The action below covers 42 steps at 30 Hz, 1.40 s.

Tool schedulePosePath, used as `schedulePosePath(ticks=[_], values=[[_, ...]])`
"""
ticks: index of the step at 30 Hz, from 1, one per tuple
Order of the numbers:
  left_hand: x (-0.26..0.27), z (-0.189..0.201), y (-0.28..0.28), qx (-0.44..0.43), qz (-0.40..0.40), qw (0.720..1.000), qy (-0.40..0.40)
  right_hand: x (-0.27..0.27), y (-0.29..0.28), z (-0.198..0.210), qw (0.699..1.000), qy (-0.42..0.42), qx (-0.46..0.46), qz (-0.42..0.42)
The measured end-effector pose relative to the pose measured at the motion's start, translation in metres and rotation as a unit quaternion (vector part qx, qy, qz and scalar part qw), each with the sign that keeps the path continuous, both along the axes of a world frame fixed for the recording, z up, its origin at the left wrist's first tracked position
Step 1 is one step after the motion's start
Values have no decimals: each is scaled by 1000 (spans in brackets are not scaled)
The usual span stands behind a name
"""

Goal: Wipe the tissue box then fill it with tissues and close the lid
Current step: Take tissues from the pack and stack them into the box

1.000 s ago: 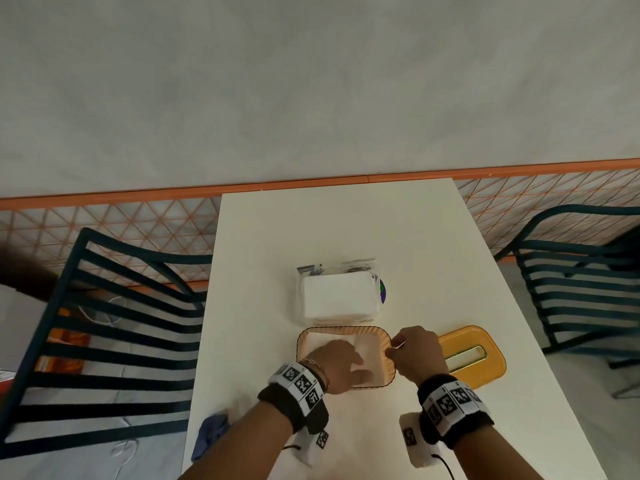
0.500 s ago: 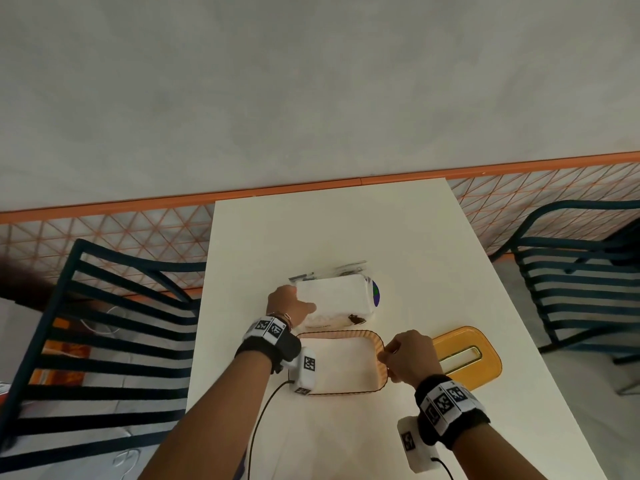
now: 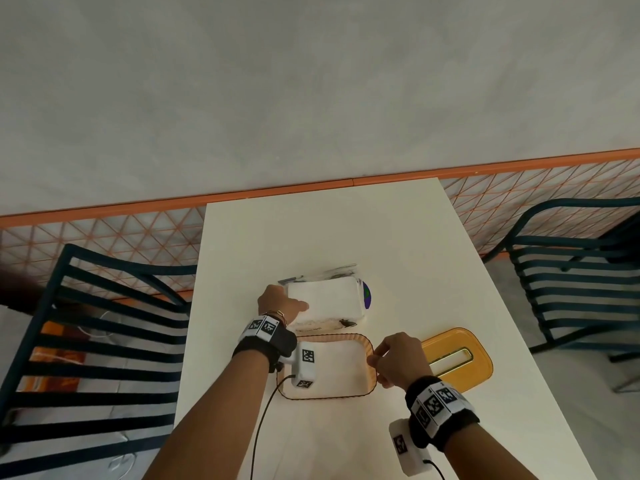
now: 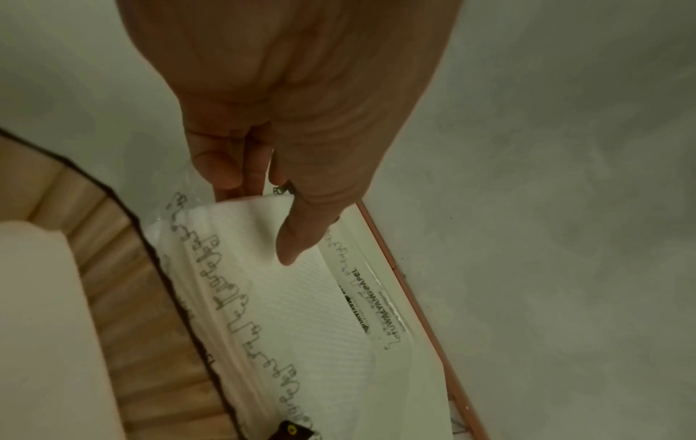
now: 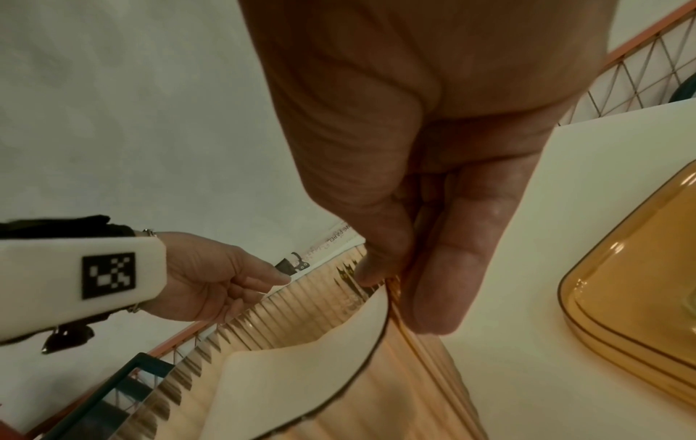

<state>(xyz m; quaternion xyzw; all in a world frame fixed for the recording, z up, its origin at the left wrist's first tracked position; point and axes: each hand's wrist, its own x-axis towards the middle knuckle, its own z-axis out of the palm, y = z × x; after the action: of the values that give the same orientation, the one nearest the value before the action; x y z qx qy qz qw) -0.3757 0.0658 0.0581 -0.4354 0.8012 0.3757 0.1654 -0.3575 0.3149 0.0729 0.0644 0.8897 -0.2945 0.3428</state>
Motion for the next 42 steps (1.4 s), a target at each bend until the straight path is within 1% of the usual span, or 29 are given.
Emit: schedulePosePath(ticks=[4, 9, 12, 17, 18, 20, 21, 23, 24, 25, 26, 28, 29, 30, 31, 33, 37, 40, 42], values=[[-1, -3, -1, 25, 32, 999, 27, -1, 0, -1, 1000, 7, 1, 8], [1, -5, 1, 53, -5, 997, 60, 0, 1, -2, 1000, 14, 9, 17], [2, -1, 7, 68, -11, 994, 88, 0, 0, -3, 999, 21, 18, 24], [5, 13, 13, 149, 15, 976, 157, -5, 3, -7, 995, 68, 44, 51], [7, 19, 14, 170, 25, 971, 168, -7, 3, -4, 995, 83, 24, 44], [13, 34, 15, 205, 43, 957, 198, -11, 2, 6, 993, 103, -48, 27], [17, 41, 15, 224, 54, 950, 212, -13, 1, 12, 990, 101, -93, 21], [28, 54, 13, 272, 82, 931, 230, -17, -3, 28, 978, 58, -198, -1], [35, 61, 11, 300, 95, 919, 237, -18, -5, 36, 965, 23, -259, -21], [42, 65, 9, 328, 105, 908, 240, -18, -8, 44, 944, -11, -328, -34], [48, 67, 7, 353, 112, 898, 240, -17, -10, 51, 919, -42, -391, -33], [62, 67, 4, 384, 120, 885, 233, -14, -13, 57, 870, -115, -479, -13], [68, 65, 3, 392, 124, 883, 228, -12, -15, 56, 854, -153, -497, -13], [74, 60, 3, 395, 130, 882, 223, -9, -16, 53, 845, -186, -500, -21], [80, 55, 3, 391, 138, 884, 216, -7, -17, 48, 844, -206, -494, -35], [92, 44, 7, 364, 144, 899, 199, -3, -20, 35, 865, -206, -454, -58], [111, 14, 19, 281, 98, 945, 134, 5, -25, 15, 933, -164, -319, -12], [117, -2, 25, 214, 56, 970, 96, 5, -27, -7, 974, -112, -199, 5], [116, -6, 27, 151, 13, 985, 81, 4, -28, -17, 990, -60, -121, 31]])
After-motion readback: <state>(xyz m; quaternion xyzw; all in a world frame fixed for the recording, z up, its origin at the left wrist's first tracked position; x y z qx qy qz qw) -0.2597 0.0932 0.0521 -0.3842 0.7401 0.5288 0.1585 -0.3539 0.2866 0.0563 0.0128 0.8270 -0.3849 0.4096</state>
